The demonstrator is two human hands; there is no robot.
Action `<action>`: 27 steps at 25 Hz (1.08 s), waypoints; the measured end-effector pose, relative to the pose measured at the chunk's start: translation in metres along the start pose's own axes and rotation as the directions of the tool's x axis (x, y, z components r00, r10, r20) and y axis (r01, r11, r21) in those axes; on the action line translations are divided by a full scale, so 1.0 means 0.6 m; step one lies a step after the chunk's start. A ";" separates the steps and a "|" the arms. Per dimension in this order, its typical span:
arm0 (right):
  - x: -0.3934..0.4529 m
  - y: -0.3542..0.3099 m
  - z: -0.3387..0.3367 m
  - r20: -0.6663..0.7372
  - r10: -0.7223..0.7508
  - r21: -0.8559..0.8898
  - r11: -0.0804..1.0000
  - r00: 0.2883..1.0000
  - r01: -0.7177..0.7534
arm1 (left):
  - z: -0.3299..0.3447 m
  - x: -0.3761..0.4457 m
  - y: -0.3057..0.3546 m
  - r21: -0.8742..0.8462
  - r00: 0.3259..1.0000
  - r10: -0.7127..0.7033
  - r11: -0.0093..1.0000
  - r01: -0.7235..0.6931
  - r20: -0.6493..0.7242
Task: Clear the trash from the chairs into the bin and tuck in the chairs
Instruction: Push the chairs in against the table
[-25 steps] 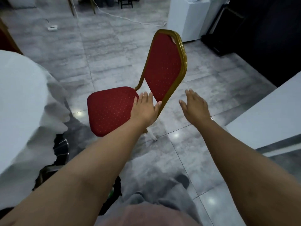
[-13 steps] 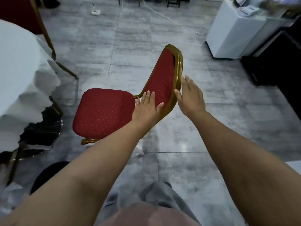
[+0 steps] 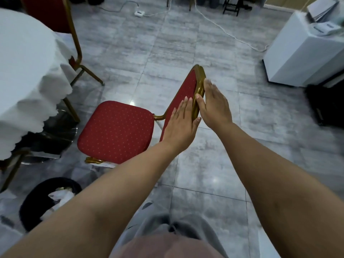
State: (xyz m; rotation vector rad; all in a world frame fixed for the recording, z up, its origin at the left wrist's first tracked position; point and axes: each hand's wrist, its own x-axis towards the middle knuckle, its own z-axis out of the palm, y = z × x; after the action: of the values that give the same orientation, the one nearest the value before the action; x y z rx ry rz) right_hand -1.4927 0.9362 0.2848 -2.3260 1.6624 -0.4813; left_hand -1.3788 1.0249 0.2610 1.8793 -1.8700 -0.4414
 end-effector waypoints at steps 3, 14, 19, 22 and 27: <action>0.046 0.014 -0.002 0.012 -0.063 0.043 0.997 0.998 0.063 | 0.011 0.017 0.015 -0.029 0.997 -0.057 0.998 0.055 -0.052; 0.148 0.086 0.008 0.031 -0.471 0.270 0.853 0.882 0.446 | 0.047 0.047 0.074 0.120 0.846 -0.398 0.878 0.464 -0.355; 0.169 0.087 0.013 0.029 -0.567 0.263 0.799 0.823 0.541 | 0.050 0.049 0.080 0.183 0.782 -0.441 0.809 0.559 -0.441; 0.174 0.083 0.022 0.001 -0.586 0.295 0.774 0.810 0.560 | 0.045 0.050 0.073 0.215 0.780 -0.437 0.794 0.568 -0.448; 0.186 0.066 0.037 -0.046 -0.605 0.328 0.743 0.795 0.584 | 0.033 0.054 0.058 0.213 0.772 -0.432 0.792 0.572 -0.467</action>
State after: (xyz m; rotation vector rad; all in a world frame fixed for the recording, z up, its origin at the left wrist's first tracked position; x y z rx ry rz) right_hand -1.4851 0.8175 0.2632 -2.5291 0.6852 -0.7259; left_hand -1.4177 0.9917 0.2654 2.4988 -1.1981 0.1304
